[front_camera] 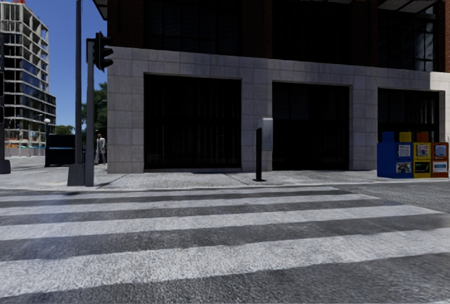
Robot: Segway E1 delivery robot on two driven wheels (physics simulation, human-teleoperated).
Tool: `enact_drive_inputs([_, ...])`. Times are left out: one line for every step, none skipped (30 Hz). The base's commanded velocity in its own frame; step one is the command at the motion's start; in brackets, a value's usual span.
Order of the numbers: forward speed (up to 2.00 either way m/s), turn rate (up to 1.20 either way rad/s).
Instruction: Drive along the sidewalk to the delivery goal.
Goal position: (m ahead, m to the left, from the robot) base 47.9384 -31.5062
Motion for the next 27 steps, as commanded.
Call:
enact_drive_inputs([2.0,0.2])
enact_drive_inputs([2.0,0.13])
enact_drive_inputs([2.0,0.13])
enact_drive_inputs([2.0,0.0])
enact_drive_inputs([2.0,0.0])
enact_drive_inputs([2.0,0.0])
enact_drive_inputs([2.0,0.0])
enact_drive_inputs([2.0,0.0])
enact_drive_inputs([2.0,0.0])
enact_drive_inputs([2.0,0.0])
enact_drive_inputs([2.0,0.0])
enact_drive_inputs([2.0,0.0])
enact_drive_inputs([2.0,0.0])
enact_drive_inputs([2.0,0.01])
enact_drive_inputs([2.0,0.01])
enact_drive_inputs([2.0,0.15])
enact_drive_inputs([2.0,0.21])
enact_drive_inputs([2.0,0.23])
enact_drive_inputs([2.0,0.23])
enact_drive_inputs([2.0,0.23])
enact_drive_inputs([2.0,0.23])
enact_drive_inputs([2.0,0.23])
enact_drive_inputs([2.0,0.23])
enact_drive_inputs([2.0,0.19])
enact_drive_inputs([2.0,0.05])
enact_drive_inputs([2.0,0.0])
enact_drive_inputs([2.0,0.0])
